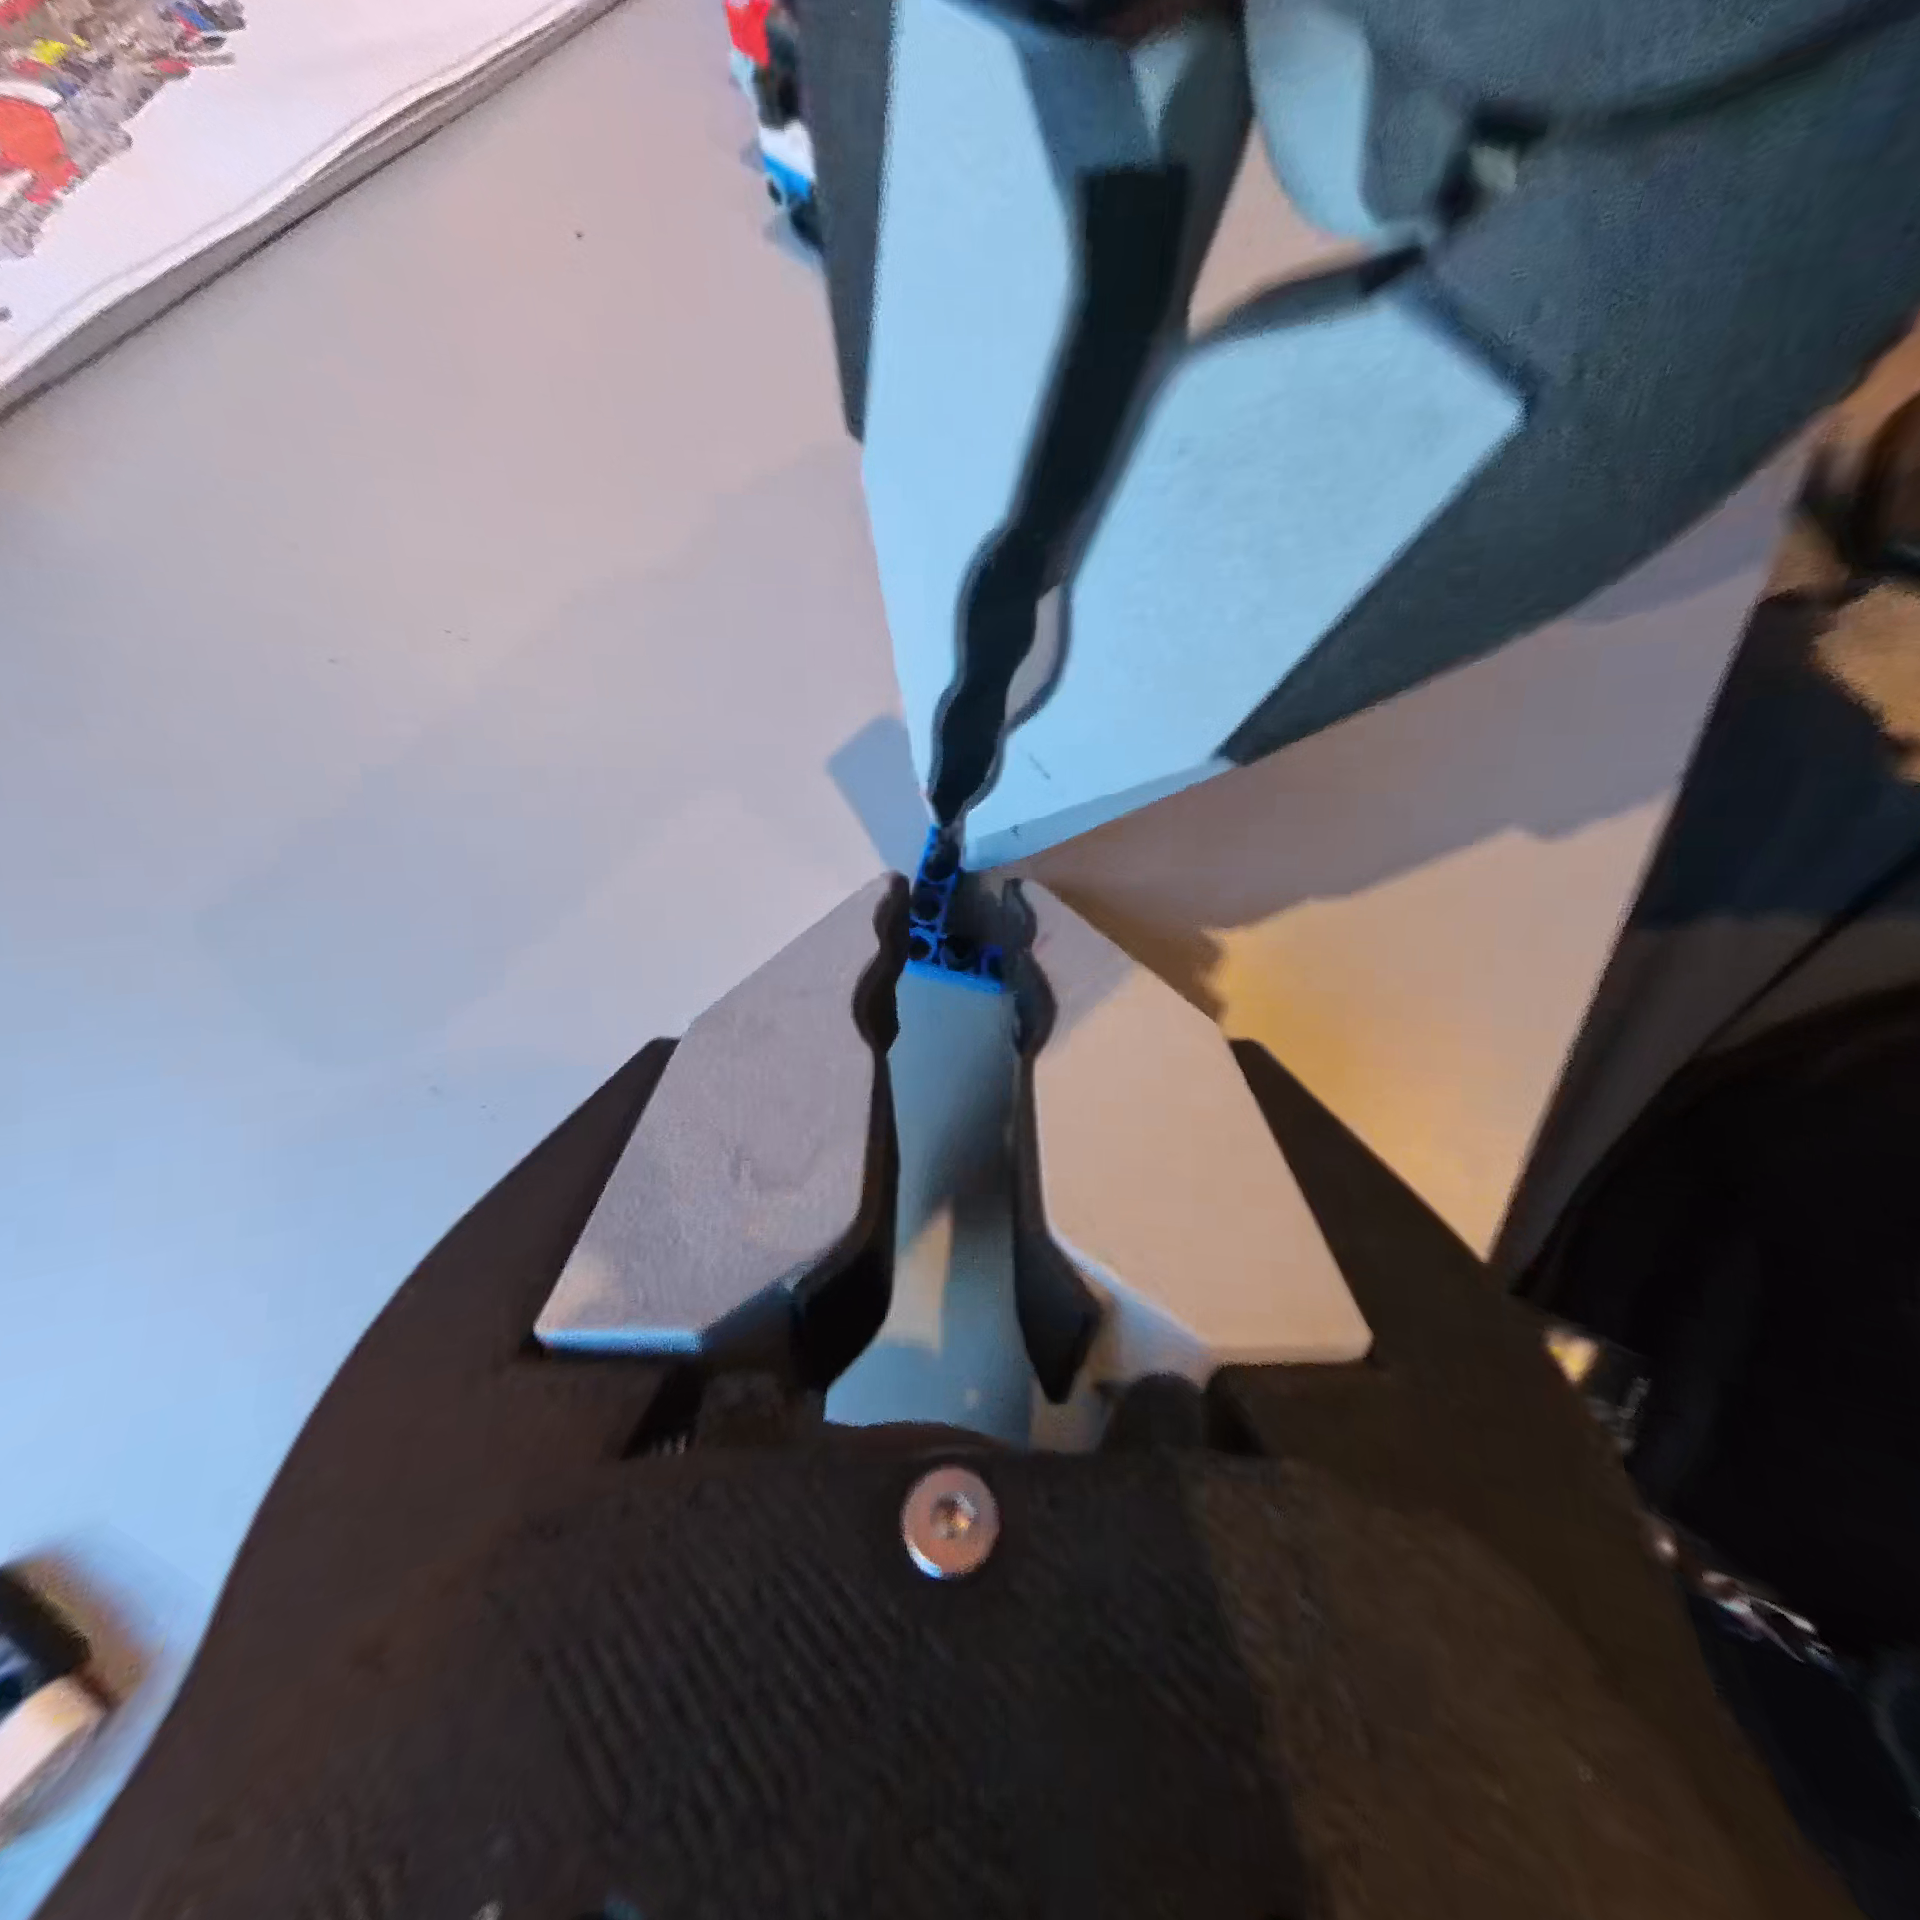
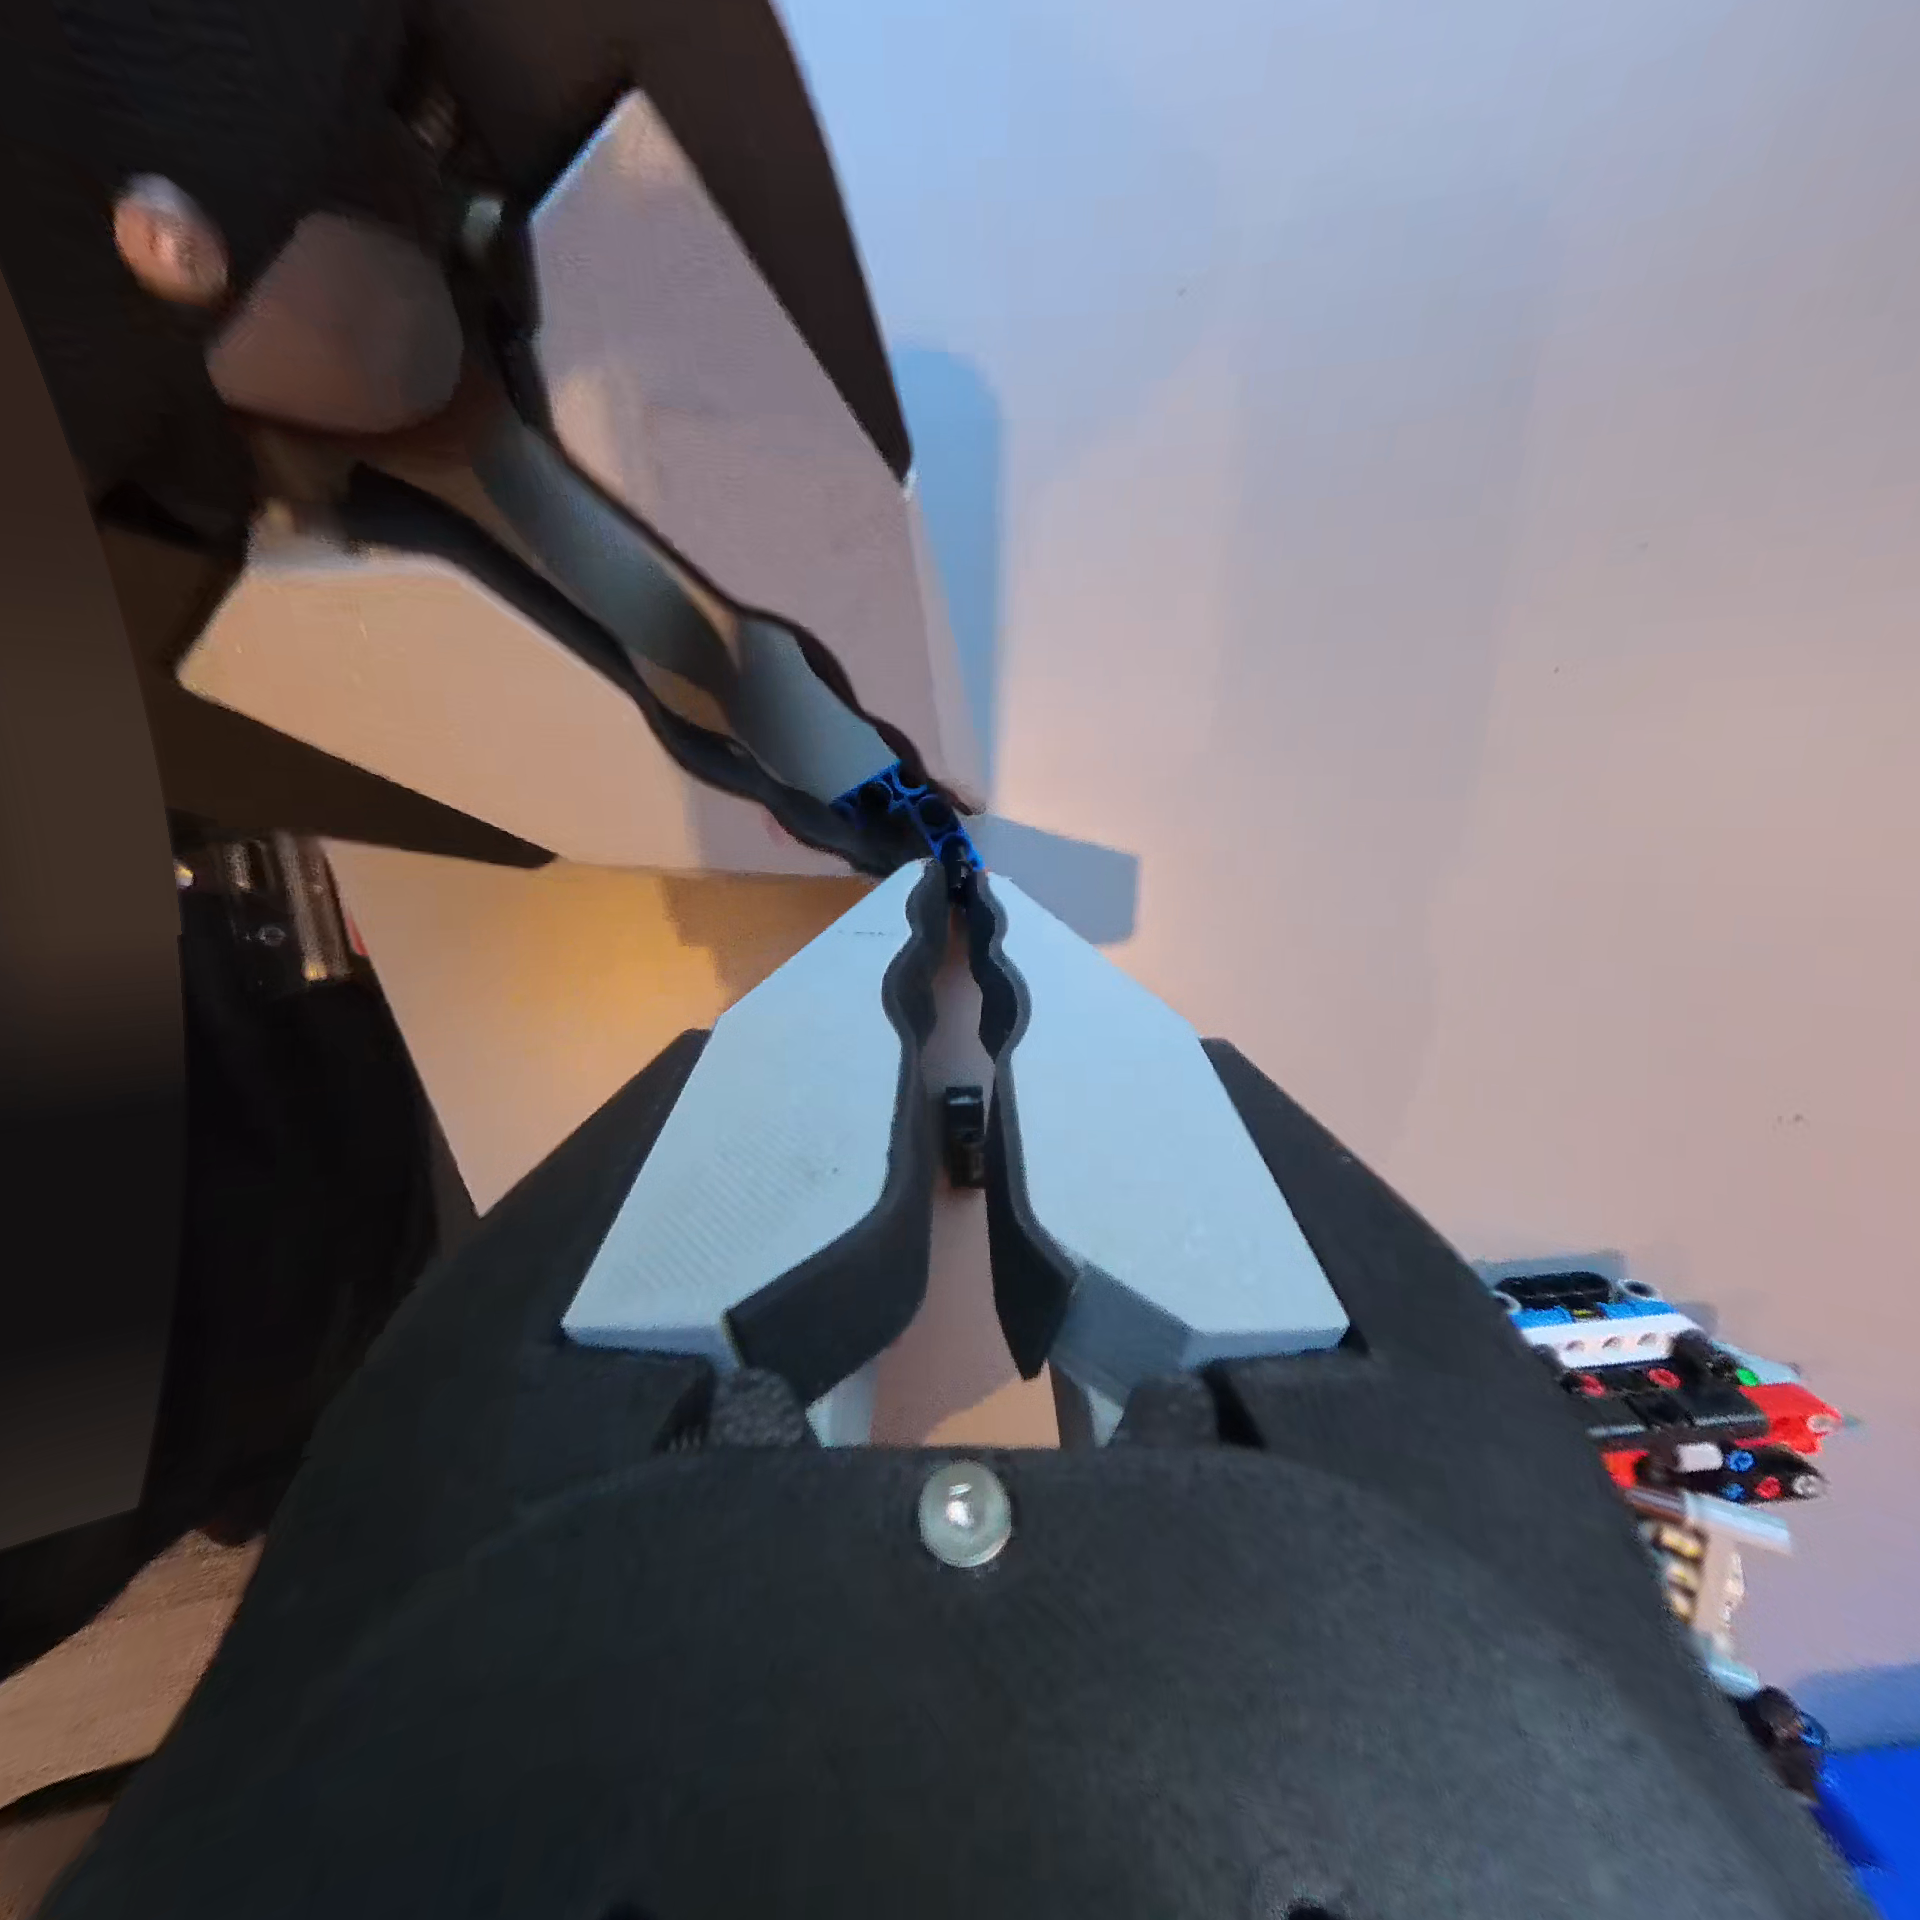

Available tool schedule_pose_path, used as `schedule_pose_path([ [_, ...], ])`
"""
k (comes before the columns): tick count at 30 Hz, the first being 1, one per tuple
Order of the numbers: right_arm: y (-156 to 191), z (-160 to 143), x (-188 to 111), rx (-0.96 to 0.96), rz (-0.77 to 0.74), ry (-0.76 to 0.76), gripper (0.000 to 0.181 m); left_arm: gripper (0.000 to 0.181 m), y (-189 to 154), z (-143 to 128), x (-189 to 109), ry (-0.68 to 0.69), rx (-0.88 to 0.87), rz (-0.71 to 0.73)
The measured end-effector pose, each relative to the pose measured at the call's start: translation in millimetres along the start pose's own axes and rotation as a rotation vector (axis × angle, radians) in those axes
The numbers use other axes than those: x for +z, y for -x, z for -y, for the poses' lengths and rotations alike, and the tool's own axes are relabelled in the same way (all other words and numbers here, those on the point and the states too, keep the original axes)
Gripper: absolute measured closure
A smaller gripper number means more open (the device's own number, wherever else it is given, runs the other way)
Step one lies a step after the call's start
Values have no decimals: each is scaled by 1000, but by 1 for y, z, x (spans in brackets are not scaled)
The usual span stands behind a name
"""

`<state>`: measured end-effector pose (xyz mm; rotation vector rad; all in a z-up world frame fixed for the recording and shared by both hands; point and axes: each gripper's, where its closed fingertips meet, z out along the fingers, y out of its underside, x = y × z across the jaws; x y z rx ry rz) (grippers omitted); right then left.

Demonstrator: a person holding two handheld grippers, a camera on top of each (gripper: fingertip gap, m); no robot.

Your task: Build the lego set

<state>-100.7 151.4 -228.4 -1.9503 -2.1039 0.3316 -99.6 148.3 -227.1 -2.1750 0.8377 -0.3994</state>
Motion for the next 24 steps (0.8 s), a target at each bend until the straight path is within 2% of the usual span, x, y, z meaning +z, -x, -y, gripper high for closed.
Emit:
schedule_pose_path([
  [2,1,-2,2,-87,-44,28,181,164,-6,6,-10,-73,-83,-104],
  [4,3,1,2,-174,-50,15,181,164,0,-1,-14,-53,-135,-134],
  [5,2,1,2,-197,-39,8,180,167,4,-8,-14,-22,-112,-122],
  [7,1,2,2,-241,-27,-1,180,155,10,-13,-15,1,-53,-73],
  [11,-1,4,3,-311,-45,35,180,158,8,-12,-14,-4,17,-35],
  [14,-1,6,3,-261,2,29,180,161,7,-12,-13,4,7,-53],
  [17,-1,8,0,-186,42,2,180,151,11,-9,-16,-21,-2,-32],
  [21,0,14,-17,-58,99,-152,180,154,24,16,-42,-226,74,36],
  [24,6,23,-36,45,204,-307,180,158,9,26,-46,-261,192,9],
])
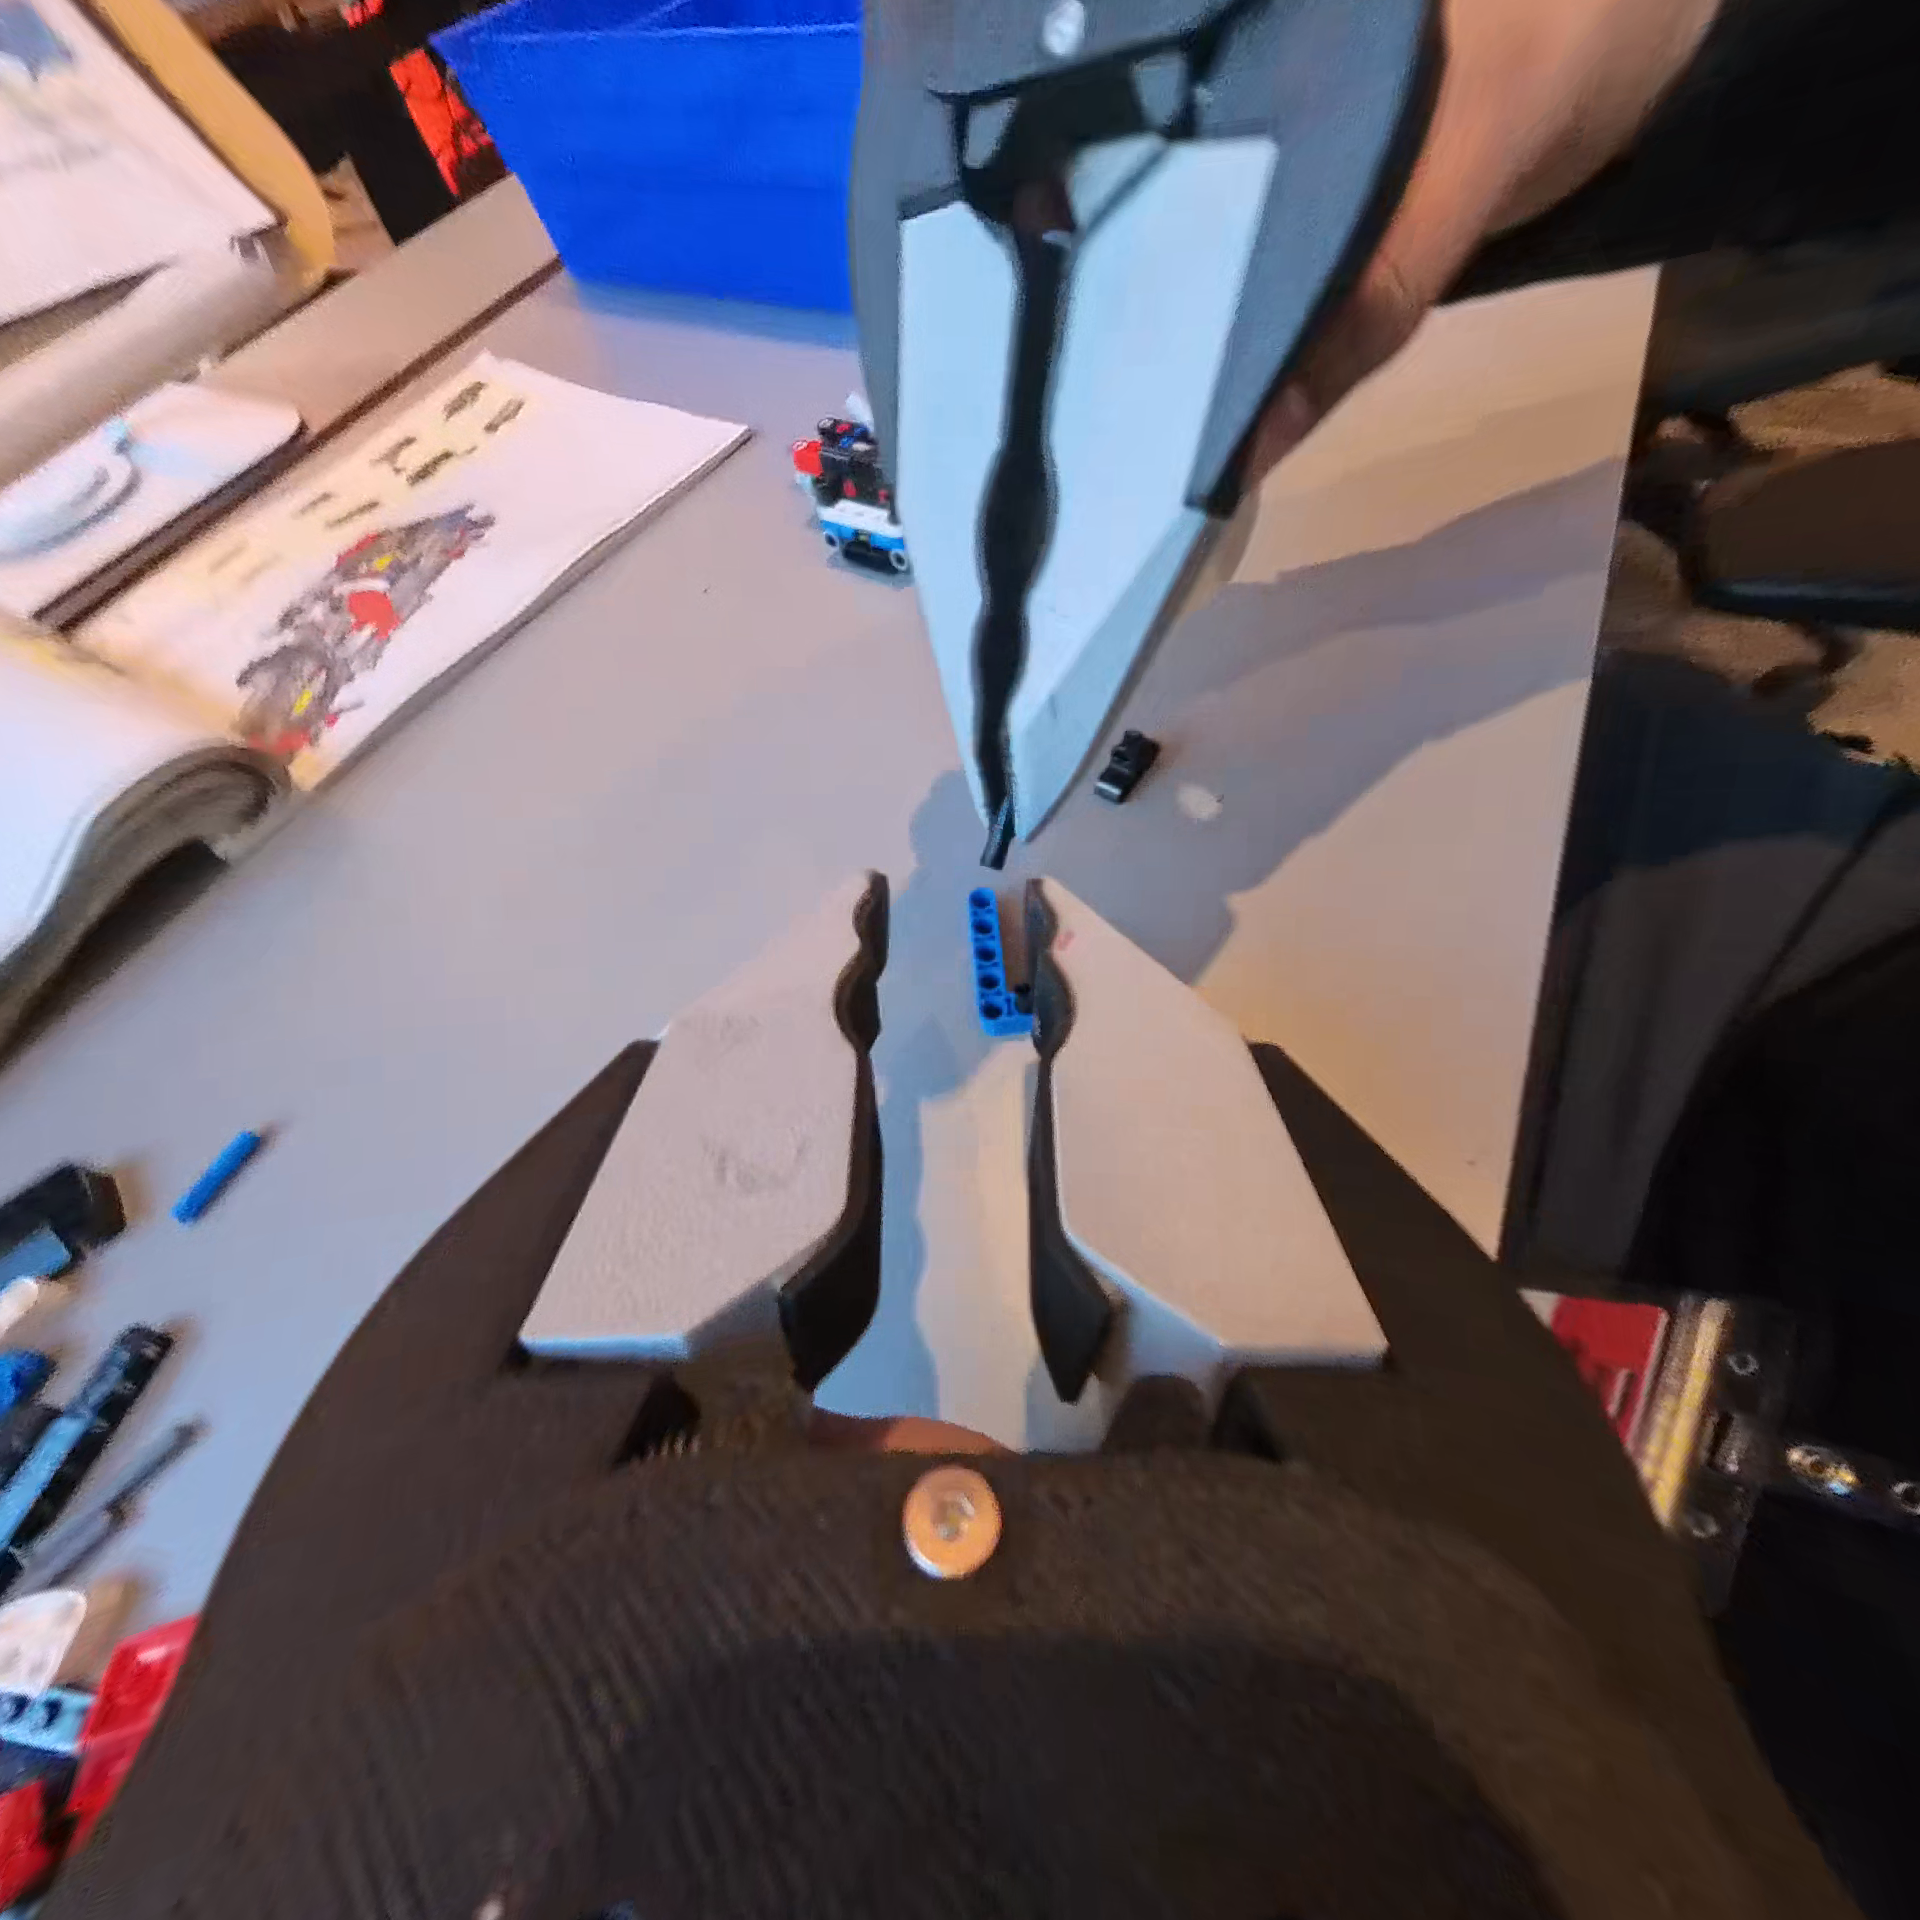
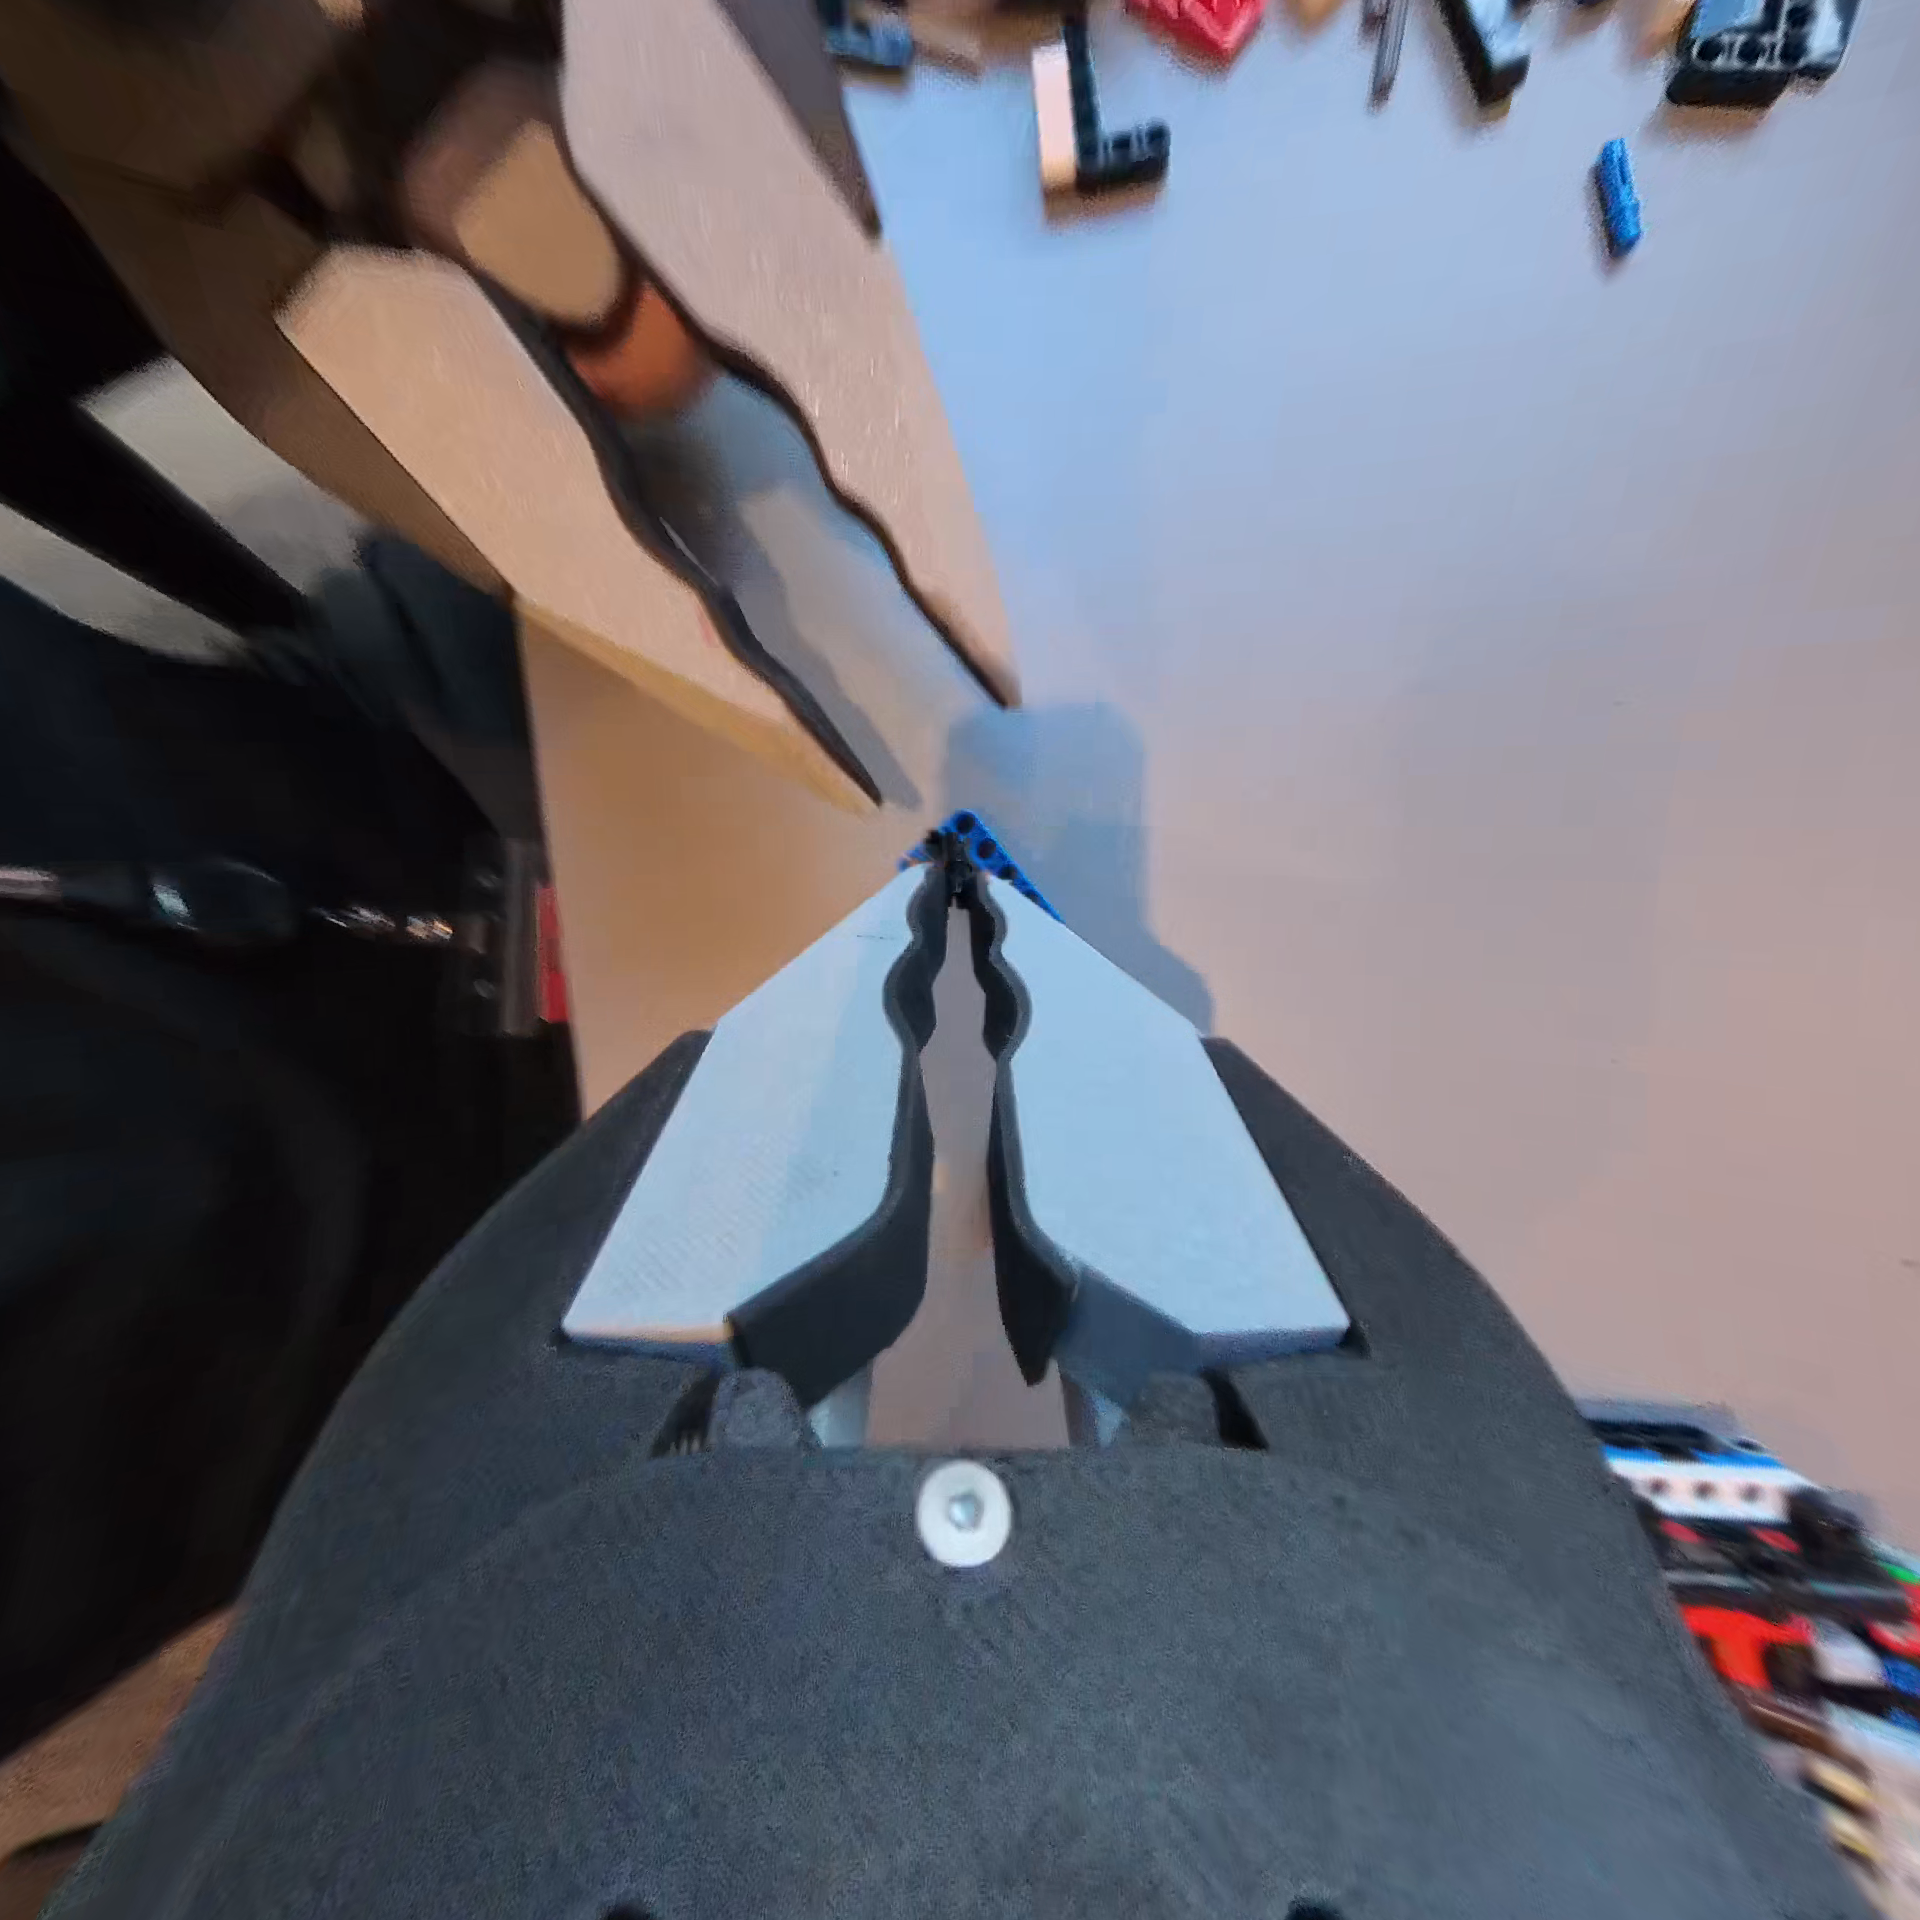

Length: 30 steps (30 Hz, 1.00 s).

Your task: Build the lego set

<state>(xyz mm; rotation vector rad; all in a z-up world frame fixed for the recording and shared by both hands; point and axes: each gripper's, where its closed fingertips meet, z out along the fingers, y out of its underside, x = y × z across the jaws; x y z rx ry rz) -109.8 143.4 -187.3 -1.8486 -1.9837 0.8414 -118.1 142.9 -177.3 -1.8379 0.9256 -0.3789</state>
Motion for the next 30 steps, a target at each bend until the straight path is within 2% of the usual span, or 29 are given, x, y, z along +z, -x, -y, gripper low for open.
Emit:
schedule_pose_path([
  [3,8,6,-8,72,77,-87,180,162,-9,6,7,9,128,39],
  [5,13,7,-12,99,108,-119,180,176,-15,12,8,-16,218,70],
  [9,15,10,-18,149,141,-186,180,179,-14,19,7,-39,314,164],
  [13,18,21,-28,219,209,-374,179,179,-11,29,0,-117,243,188],
  [18,12,31,-48,350,263,-639,158,179,-5,34,-3,-168,97,180],
  [20,12,31,-48,387,280,-664,154,179,0,35,-4,-183,71,203],
  [24,4,31,-40,422,197,-663,169,179,1,40,-8,-208,60,221],
  [30,9,38,-36,393,196,-662,173,179,1,40,-8,-204,77,230],
])
